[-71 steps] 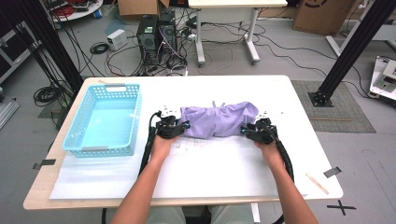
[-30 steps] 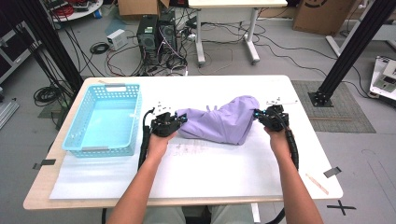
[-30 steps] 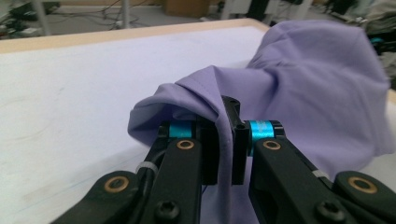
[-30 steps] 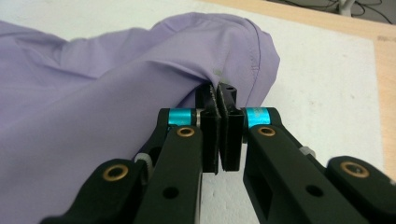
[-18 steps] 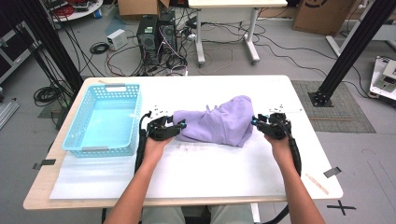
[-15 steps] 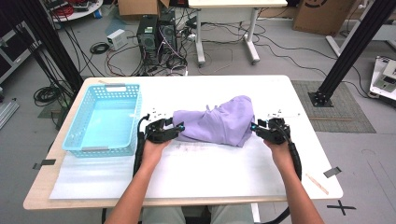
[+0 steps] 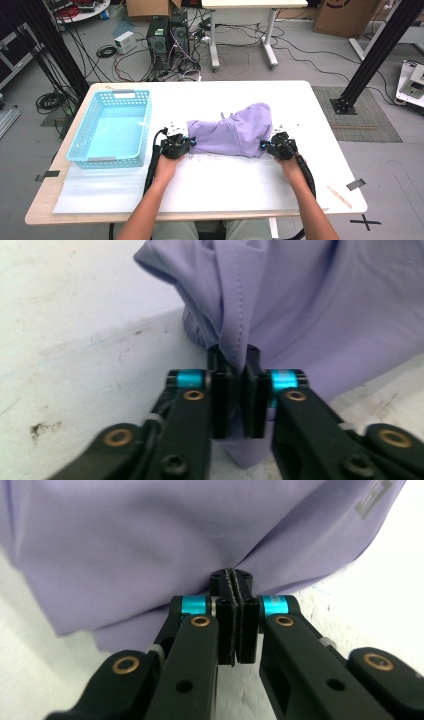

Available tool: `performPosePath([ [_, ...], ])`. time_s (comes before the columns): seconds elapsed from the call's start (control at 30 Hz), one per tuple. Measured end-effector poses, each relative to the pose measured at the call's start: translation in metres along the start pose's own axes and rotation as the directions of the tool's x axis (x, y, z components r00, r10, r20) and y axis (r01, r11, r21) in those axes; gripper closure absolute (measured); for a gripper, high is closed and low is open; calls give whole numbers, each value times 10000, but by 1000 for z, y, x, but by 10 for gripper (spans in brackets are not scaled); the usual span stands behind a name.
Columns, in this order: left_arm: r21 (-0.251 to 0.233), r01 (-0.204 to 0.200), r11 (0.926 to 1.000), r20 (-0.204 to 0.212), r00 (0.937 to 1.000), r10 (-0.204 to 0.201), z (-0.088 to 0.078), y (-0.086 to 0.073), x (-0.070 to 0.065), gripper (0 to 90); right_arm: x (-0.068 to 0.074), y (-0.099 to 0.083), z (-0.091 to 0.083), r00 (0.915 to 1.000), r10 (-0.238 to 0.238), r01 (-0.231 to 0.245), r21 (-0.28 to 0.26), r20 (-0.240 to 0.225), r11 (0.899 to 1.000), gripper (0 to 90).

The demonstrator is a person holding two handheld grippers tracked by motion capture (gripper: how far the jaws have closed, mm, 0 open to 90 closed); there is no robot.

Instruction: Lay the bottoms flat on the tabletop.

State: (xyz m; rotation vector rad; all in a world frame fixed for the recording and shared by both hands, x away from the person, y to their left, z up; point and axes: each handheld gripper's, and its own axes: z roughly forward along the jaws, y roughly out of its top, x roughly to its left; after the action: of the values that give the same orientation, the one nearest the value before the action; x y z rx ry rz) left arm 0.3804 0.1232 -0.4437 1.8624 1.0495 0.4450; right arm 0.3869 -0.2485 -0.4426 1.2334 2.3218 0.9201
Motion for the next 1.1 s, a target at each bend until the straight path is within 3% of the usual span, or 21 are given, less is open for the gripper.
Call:
performPosePath([
  [0.2, -650, 25, 9979, 305, 9995, -5, -19, 5, -2, 868, -2, -8, -27, 10000, -29, 33, -809, 50, 9967, 900],
  [0.4, -1219, -161, 9924, 503, 9985, 223, -37, 18, -4, 869, -3, -11, -64, 9987, -193, 261, -1461, 478, 9889, 900],
  [0.5, -1615, 22, 9869, 580, 9983, 73, -44, 24, -4, 869, -5, -11, -83, 9971, -162, 288, -1736, 739, 9844, 900],
  [0.67, -1823, 136, 9832, 554, 9985, -36, -46, 31, -2, 869, -9, -9, -105, 9948, 86, 129, -2096, 1017, 9777, 900],
  [0.73, -1475, 192, 9889, 489, 9987, -121, -40, 30, 0, 847, -10, -8, -105, 9948, 112, 83, -1906, 1008, 9816, 900],
  [0.8, -1255, 552, 9906, 433, 9978, -501, -36, 27, 2, 616, -12, -8, -101, 9957, 209, -58, -1662, 898, 9861, 851],
  [0.9, -1519, 595, 9866, 281, 9980, -558, -34, 25, 6, 473, -16, -8, -95, 9950, 602, -431, -1990, 803, 9791, 700],
  [1.03, -1959, 685, 9782, 432, 9972, -612, -32, 31, 14, 431, -28, 4, -78, 9925, 961, -788, -2049, 757, 9756, 603],
  [1.1, -2405, 844, 9670, 495, 9960, -746, -33, 35, 17, 432, -34, 14, -63, 9920, 1115, -980, -1956, 589, 9758, 563],
])
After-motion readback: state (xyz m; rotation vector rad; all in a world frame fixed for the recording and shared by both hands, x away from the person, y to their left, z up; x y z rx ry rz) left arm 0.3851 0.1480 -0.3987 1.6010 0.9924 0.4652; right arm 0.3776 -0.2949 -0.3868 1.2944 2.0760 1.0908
